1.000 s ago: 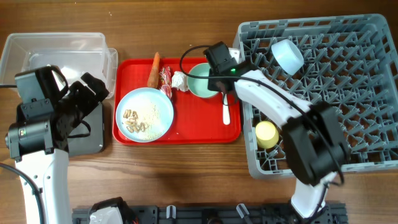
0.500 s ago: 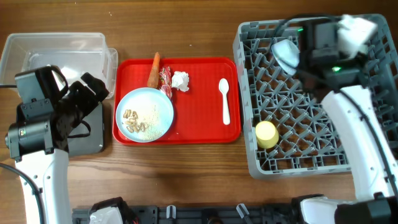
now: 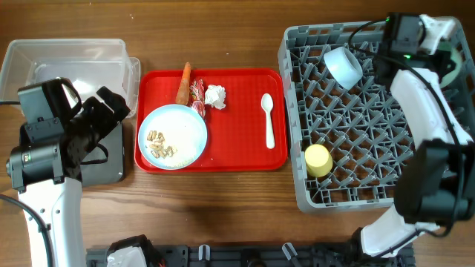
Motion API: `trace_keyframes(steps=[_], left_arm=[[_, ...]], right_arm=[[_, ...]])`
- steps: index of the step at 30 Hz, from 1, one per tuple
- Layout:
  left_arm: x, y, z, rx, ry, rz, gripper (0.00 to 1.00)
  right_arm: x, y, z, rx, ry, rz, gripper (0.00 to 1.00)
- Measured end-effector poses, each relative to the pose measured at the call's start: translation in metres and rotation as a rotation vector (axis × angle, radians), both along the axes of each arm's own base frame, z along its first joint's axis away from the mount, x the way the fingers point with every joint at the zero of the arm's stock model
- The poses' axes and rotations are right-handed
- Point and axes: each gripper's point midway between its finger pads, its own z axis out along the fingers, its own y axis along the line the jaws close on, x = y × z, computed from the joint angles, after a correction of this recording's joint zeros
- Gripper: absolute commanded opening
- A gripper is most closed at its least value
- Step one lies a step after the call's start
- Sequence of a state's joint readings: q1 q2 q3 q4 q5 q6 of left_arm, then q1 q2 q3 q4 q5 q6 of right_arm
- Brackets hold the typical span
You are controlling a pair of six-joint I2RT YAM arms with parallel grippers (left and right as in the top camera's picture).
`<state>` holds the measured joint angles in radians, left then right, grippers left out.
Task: Sort waste into correct bins and load items into the dishwasher rack
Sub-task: 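Place the second teal bowl in the rack beside the first, then grasp the white spoon on the red tray with the right gripper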
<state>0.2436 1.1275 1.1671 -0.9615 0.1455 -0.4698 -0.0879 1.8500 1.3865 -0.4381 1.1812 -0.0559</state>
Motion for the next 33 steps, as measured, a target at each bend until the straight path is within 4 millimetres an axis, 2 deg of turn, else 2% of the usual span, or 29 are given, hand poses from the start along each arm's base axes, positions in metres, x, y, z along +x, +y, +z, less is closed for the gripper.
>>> trace_keyframes(steps=[2,4,7,8,10,11,13,15,17,19,23,24,25,26,27,28,29,30,31,33], left_arm=[[0.000,0.000,0.000,0.000,0.000,0.000,1.00],[0.000,0.000,0.000,0.000,0.000,0.000,1.00],[0.000,0.000,0.000,0.000,0.000,0.000,1.00],[0.000,0.000,0.000,0.000,0.000,0.000,1.00],[0.000,0.000,0.000,0.000,0.000,0.000,1.00],[0.000,0.000,0.000,0.000,0.000,0.000,1.00],[0.000,0.000,0.000,0.000,0.000,0.001,1.00],[0.000,0.000,0.000,0.000,0.000,0.000,1.00],[0.000,0.000,0.000,0.000,0.000,0.000,1.00],[0.000,0.000,0.000,0.000,0.000,0.000,1.00],[0.000,0.000,0.000,0.000,0.000,0.001,1.00],[0.000,0.000,0.000,0.000,0.000,0.000,1.00],[0.000,0.000,0.000,0.000,0.000,0.000,1.00],[0.000,0.000,0.000,0.000,0.000,0.000,1.00],[0.000,0.000,0.000,0.000,0.000,0.001,1.00],[0.000,0.000,0.000,0.000,0.000,0.000,1.00],[0.000,0.000,0.000,0.000,0.000,0.000,1.00],[0.000,0.000,0.000,0.000,0.000,0.000,1.00],[0.000,0.000,0.000,0.000,0.000,0.000,1.00],[0.000,0.000,0.000,0.000,0.000,0.000,1.00]], right_arm=[[0.006,0.008,-0.016,-0.021,0.070,0.014,0.04],[0.009,0.017,-0.014,-0.048,0.080,0.024,0.04],[0.021,0.045,-0.014,-0.057,0.090,0.094,0.06],[0.024,0.056,-0.015,-0.060,0.099,0.120,0.11],[0.029,0.070,-0.017,-0.064,0.116,0.158,0.37],[0.031,0.075,-0.018,-0.063,0.123,0.172,0.47],[0.033,0.082,-0.018,-0.065,0.134,0.193,0.47],[0.035,0.091,-0.018,-0.071,0.141,0.212,0.53],[0.037,0.105,-0.016,-0.079,0.145,0.246,0.55],[0.038,0.121,-0.004,-0.082,0.126,0.284,0.54],[0.027,0.182,0.054,-0.068,-0.005,0.441,0.55],[0.022,0.203,0.065,-0.046,-0.021,0.512,0.55],[0.016,0.235,0.074,-0.007,-0.036,0.620,0.55],[0.010,0.262,0.075,0.036,-0.032,0.711,0.55],[0.005,0.285,0.071,0.079,-0.026,0.786,0.55],[-0.001,0.314,0.060,0.156,-0.002,0.881,0.55],[-0.009,0.344,0.042,0.266,0.033,0.978,0.55],[-0.015,0.368,0.025,0.378,0.057,1.040,0.60],[-0.022,0.389,0.009,0.499,0.077,1.083,0.61],[-0.031,0.414,-0.023,0.693,0.118,1.090,0.61]])
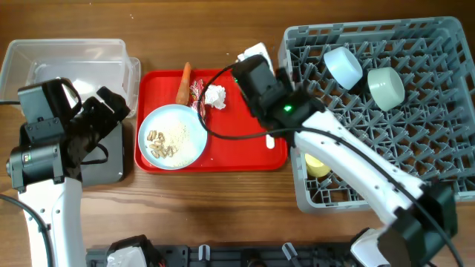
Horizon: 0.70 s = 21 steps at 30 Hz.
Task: Sort waste into correct bins and load items into the dishwasher rack
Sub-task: 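Grasp the white spoon on the red tray with the right gripper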
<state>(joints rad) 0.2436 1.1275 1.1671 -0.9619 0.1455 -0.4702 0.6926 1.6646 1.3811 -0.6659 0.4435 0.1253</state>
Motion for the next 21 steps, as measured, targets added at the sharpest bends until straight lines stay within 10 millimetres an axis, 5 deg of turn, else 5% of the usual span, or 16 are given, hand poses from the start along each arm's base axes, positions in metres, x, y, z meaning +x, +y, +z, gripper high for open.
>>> trace_keyframes(steps=[5,12,15,18,21], left_arm=[[0.000,0.000,0.000,0.000,0.000,0.000,1.00],[0.000,0.000,0.000,0.000,0.000,0.000,1.00],[0.000,0.000,0.000,0.000,0.000,0.000,1.00],[0.000,0.000,0.000,0.000,0.000,0.000,1.00],[0.000,0.000,0.000,0.000,0.000,0.000,1.00]], right_arm=[[-0.017,0.014,-0.091,0.143,0.303,-0.092,0.61],[-0.036,-0.008,-0.170,0.143,0.556,-0.273,0.58],[-0.036,-0.014,-0.175,0.158,0.582,-0.299,0.54],[-0.035,-0.016,-0.178,0.167,0.593,-0.312,0.17],[-0.037,-0.013,-0.178,0.176,0.604,-0.297,0.04]])
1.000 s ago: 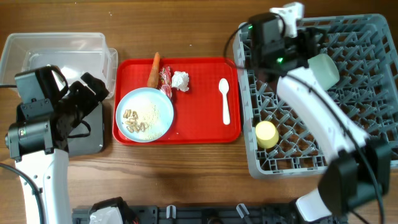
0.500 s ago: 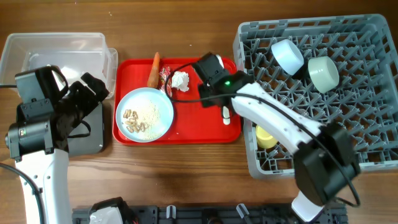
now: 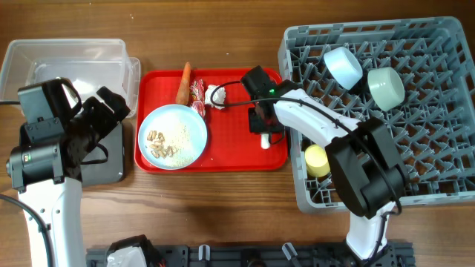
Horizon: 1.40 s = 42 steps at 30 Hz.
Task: Sort waste into correct bins and load items into the dishwasher rack
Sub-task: 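Grasp the white spoon on the red tray with the right gripper, then stand the white spoon in the rack's left edge and release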
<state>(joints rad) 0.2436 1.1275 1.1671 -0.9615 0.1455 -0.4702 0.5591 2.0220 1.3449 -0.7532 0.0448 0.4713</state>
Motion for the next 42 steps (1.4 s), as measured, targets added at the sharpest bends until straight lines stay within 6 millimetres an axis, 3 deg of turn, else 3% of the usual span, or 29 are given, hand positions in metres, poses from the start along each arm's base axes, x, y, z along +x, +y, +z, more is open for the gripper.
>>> trace_keyframes(steps=[6,9,14,17,19,23,25,28,30,34,35,38,42], left_arm=[[0.000,0.000,0.000,0.000,0.000,0.000,1.00],[0.000,0.000,0.000,0.000,0.000,0.000,1.00],[0.000,0.000,0.000,0.000,0.000,0.000,1.00],[0.000,0.000,0.000,0.000,0.000,0.000,1.00],[0.000,0.000,0.000,0.000,0.000,0.000,1.00],[0.000,0.000,0.000,0.000,0.000,0.000,1.00],[0.000,0.000,0.000,0.000,0.000,0.000,1.00],[0.000,0.000,0.000,0.000,0.000,0.000,1.00],[0.000,0.000,0.000,0.000,0.000,0.000,1.00],[0.000,0.000,0.000,0.000,0.000,0.000,1.00],[0.000,0.000,0.000,0.000,0.000,0.000,1.00],[0.000,0.000,0.000,0.000,0.000,0.000,1.00],[0.000,0.000,0.000,0.000,0.000,0.000,1.00]], right_arm=[[-0.009,0.004,0.004,0.021,0.040,0.049,0.04],[-0.007,0.006,0.022,0.046,0.008,0.063,0.04],[0.012,0.004,0.115,0.153,-0.214,0.067,0.04],[0.028,-0.023,0.168,0.154,-0.363,0.048,0.04],[0.037,-0.046,0.180,0.114,-0.409,0.024,0.04],[0.052,-0.086,0.167,0.034,-0.391,-0.023,0.08],[0.057,-0.098,0.151,0.006,-0.354,-0.025,0.37],[0.058,-0.100,0.127,-0.015,-0.293,-0.002,0.53],[0.056,-0.098,0.122,-0.015,-0.274,0.012,0.61],[0.046,-0.091,0.134,0.030,-0.267,0.037,0.72],[0.043,-0.088,0.144,0.057,-0.285,0.044,1.00],[0.027,-0.071,0.198,0.187,-0.389,0.087,0.99],[-0.015,-0.051,0.296,0.441,-0.585,0.109,1.00]])
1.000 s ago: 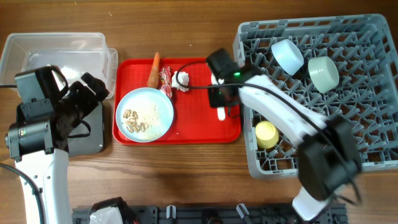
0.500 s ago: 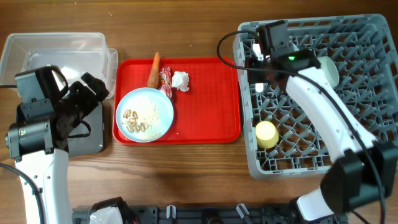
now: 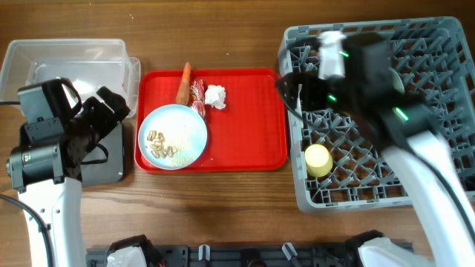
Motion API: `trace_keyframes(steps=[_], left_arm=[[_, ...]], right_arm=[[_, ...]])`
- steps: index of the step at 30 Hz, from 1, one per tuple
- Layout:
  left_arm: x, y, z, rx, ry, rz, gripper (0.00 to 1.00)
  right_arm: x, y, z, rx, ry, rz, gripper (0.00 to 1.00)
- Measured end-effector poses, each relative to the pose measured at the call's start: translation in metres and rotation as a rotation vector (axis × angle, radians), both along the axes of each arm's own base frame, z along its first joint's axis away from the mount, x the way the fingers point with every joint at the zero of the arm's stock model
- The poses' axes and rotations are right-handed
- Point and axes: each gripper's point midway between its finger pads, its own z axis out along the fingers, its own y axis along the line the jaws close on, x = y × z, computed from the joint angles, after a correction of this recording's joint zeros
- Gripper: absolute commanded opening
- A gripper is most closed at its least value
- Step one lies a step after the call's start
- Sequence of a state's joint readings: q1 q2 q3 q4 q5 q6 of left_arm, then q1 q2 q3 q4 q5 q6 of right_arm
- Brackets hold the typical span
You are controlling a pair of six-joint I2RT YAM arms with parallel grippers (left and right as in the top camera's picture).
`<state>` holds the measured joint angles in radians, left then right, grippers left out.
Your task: Sort waste into correct bins and load items into the dishwasher rack
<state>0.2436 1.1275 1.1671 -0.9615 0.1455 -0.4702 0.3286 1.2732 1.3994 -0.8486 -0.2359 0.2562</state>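
Note:
My right gripper (image 3: pixel 295 90) hangs over the left edge of the grey dishwasher rack (image 3: pixel 415 189). It is shut on the white spoon (image 3: pixel 300 96), of which only a white sliver shows. On the red tray (image 3: pixel 252 141) lie a pale blue plate (image 3: pixel 172 136) with food scraps, a carrot (image 3: pixel 182 83), a red wrapper (image 3: pixel 197 94) and a crumpled tissue (image 3: pixel 215 96). A yellow cup (image 3: pixel 318 159) stands in the rack. My left gripper (image 3: pixel 111 104) hovers open and holding nothing at the tray's left.
A clear plastic bin (image 3: pixel 67 63) sits at the back left, and a dark bin (image 3: pixel 107 163) lies under the left arm. The right arm covers the rack's upper middle and whatever stands there.
The spoon is gone from the tray. My right gripper was down on it at the tray's right side and is now over the rack's left edge with the spoon. The left arm has not moved.
My right gripper was at the rack's far right corner, by a green bowl. Then the bowl stood in the rack next to the pale blue cup and the gripper was over the tray. It was then on the spoon, and now holds it over the rack.

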Motion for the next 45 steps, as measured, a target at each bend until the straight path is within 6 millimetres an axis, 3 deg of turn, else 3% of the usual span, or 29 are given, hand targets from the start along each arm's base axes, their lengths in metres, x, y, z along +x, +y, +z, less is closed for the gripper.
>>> trace_keyframes(steps=[2,5,7,10,12,17,20,24,29,36,40,45], left_arm=[[0.000,0.000,0.000,0.000,0.000,0.000,1.00],[0.000,0.000,0.000,0.000,0.000,0.000,1.00],[0.000,0.000,0.000,0.000,0.000,0.000,1.00],[0.000,0.000,0.000,0.000,-0.001,0.000,1.00],[0.000,0.000,0.000,0.000,0.000,0.000,1.00],[0.000,0.000,0.000,0.000,0.000,0.000,1.00],[0.000,0.000,0.000,0.000,0.000,0.000,1.00],[0.000,0.000,0.000,0.000,0.000,0.000,1.00],[0.000,0.000,0.000,0.000,0.000,0.000,1.00],[0.000,0.000,0.000,0.000,0.000,0.000,1.00],[0.000,0.000,0.000,0.000,0.000,0.000,1.00],[0.000,0.000,0.000,0.001,0.000,0.000,1.00]], right_arm=[[-0.024,-0.003,0.028,0.070,-0.032,-0.006,1.00],[-0.062,-0.021,0.034,0.054,-0.008,-0.039,1.00],[-0.068,-0.029,0.034,0.035,-0.009,-0.067,1.00],[-0.087,-0.061,0.044,-0.036,-0.074,-0.183,1.00],[-0.100,-0.085,0.060,-0.053,-0.188,-0.272,1.00],[-0.109,-0.109,0.077,-0.029,-0.449,-0.350,1.00],[-0.108,-0.116,0.056,-0.043,-0.549,-0.360,1.00],[-0.098,-0.119,-0.003,-0.060,-0.583,-0.364,1.00],[-0.094,-0.119,-0.057,-0.032,-0.647,-0.368,1.00],[-0.086,-0.116,-0.095,0.054,-0.782,-0.383,1.00],[-0.082,-0.116,-0.124,0.063,-0.722,-0.393,1.00],[-0.082,-0.116,-0.122,0.075,-0.723,-0.401,1.00]])
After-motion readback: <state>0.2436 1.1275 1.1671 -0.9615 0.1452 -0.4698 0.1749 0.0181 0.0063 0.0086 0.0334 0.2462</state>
